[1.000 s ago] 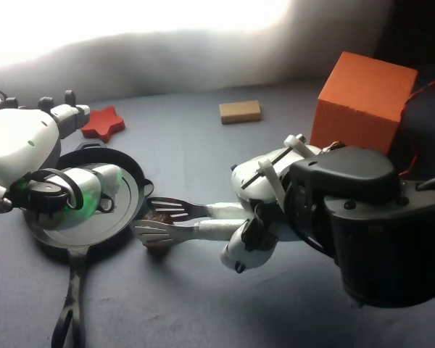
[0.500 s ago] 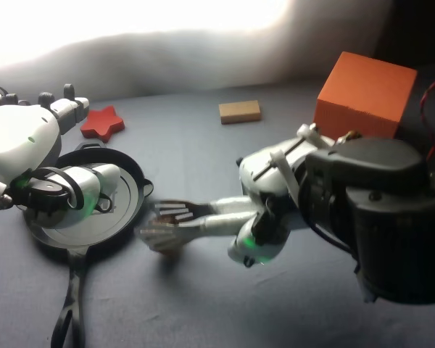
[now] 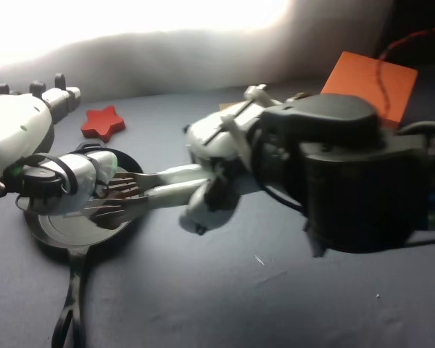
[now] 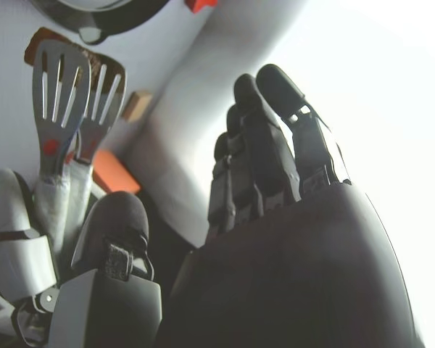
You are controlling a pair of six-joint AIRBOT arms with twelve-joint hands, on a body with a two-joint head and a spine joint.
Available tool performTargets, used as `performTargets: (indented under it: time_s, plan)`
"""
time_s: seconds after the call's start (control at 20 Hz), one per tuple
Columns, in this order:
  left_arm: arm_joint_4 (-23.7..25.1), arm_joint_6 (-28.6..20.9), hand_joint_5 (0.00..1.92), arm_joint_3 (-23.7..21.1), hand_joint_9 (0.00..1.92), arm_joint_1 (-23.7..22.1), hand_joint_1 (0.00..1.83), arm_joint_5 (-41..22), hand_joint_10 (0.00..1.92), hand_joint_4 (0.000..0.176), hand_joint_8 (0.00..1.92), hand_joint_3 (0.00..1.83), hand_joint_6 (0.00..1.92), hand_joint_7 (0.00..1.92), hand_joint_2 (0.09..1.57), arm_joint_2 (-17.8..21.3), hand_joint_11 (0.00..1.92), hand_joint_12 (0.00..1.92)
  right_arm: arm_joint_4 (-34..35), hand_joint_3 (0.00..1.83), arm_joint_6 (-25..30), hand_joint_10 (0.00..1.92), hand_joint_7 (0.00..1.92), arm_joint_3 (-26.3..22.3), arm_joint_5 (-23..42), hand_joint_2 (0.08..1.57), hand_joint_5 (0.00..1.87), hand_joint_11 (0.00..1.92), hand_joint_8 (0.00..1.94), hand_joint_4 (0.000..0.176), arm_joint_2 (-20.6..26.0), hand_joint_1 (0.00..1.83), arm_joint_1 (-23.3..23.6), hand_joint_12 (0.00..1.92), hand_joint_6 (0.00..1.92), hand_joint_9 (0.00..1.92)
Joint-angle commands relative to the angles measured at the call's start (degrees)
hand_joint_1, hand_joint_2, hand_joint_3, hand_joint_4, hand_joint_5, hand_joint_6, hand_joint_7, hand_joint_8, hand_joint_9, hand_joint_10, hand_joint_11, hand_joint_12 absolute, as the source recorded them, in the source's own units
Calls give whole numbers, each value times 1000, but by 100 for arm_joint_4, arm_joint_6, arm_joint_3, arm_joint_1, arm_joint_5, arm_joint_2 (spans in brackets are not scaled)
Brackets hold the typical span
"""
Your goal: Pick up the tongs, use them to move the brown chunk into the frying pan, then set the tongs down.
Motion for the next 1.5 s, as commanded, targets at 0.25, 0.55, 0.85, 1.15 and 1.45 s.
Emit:
performTargets:
  time_s: [0.25,0.55,0.85,1.15,1.45]
  plan:
    - [322,437,143,149,430,-486,208,-90,12,3,6,1,3,299,1393,55,59,1321,-683,0,61,1921,1518,687,-361,1453,1259,1532,1922,176,-541,760,-40,1921,1918,1592]
    - [121,867,162,183,434,-887,168,-23,6,3,3,0,9,308,1394,55,59,1311,-1247,1,426,1921,1524,1180,-581,1462,1268,1528,1923,176,-817,723,-188,1921,1921,1593]
    - [-25,1157,179,207,427,-1145,185,32,6,18,3,0,6,318,1382,56,14,1320,-1515,2,465,1921,1486,1300,-675,1463,1229,1462,1900,176,-877,655,-313,1921,1876,1553]
    - [-122,1314,197,256,444,-1252,148,139,6,33,5,0,4,357,1369,57,0,1241,-1536,0,463,1912,1356,1299,-659,1496,1068,1279,1719,0,-837,508,-325,1921,1547,1377]
    - [-167,1311,200,262,431,-1252,169,139,6,30,2,0,5,337,1361,57,0,1221,-1536,0,428,1776,1282,1278,-666,1492,980,1103,1474,0,-806,448,-348,1921,1384,1273]
